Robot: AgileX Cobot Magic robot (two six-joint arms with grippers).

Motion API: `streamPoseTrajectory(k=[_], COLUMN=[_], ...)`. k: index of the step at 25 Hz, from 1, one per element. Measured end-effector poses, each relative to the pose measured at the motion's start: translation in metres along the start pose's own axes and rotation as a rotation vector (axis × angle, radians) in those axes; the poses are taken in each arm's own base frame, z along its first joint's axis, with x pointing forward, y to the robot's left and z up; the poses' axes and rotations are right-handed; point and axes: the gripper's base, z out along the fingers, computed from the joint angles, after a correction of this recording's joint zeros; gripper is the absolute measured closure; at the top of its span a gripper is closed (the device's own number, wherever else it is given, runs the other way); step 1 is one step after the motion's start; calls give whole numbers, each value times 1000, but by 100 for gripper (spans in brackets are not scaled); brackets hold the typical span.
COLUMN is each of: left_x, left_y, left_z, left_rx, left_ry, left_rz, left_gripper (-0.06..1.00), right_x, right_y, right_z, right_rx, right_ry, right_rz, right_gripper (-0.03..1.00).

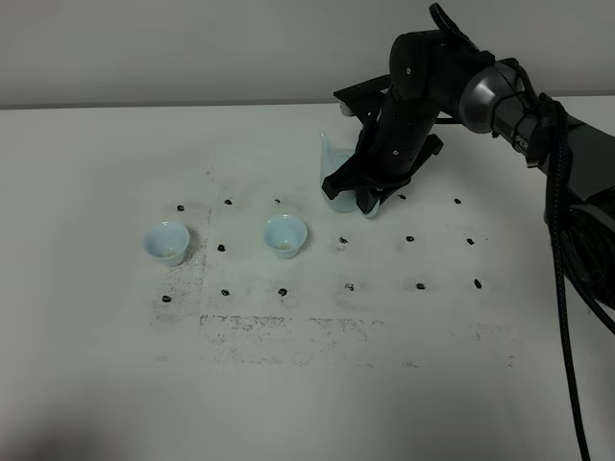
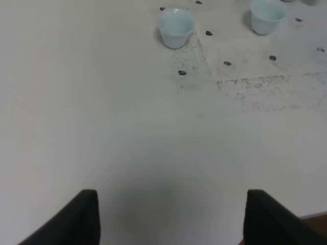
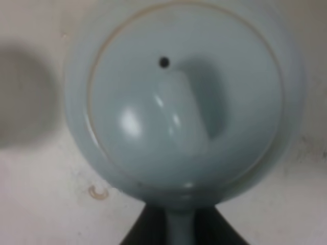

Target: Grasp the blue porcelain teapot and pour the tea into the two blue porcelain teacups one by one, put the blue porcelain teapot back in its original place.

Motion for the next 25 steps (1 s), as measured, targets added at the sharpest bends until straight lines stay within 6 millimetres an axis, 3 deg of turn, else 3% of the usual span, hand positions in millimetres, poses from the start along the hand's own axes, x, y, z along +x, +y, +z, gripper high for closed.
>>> streamPoseTrajectory(k=[18, 20, 25], left_x=[0, 0, 0], left_y=[0, 0, 0], left_z=[0, 0, 0], left_rx=[0, 0, 0], left_ry=[0, 0, 1], left_rz=[0, 0, 0], left_gripper=[34, 34, 34], right_x=[-5, -5, -6], right_y=[10, 10, 18], right_z=[-17, -26, -81], right_rx=[30, 48, 88], right_ry=[-50, -65, -161], right_rz=[-50, -63, -156], right_gripper=[89, 89, 89])
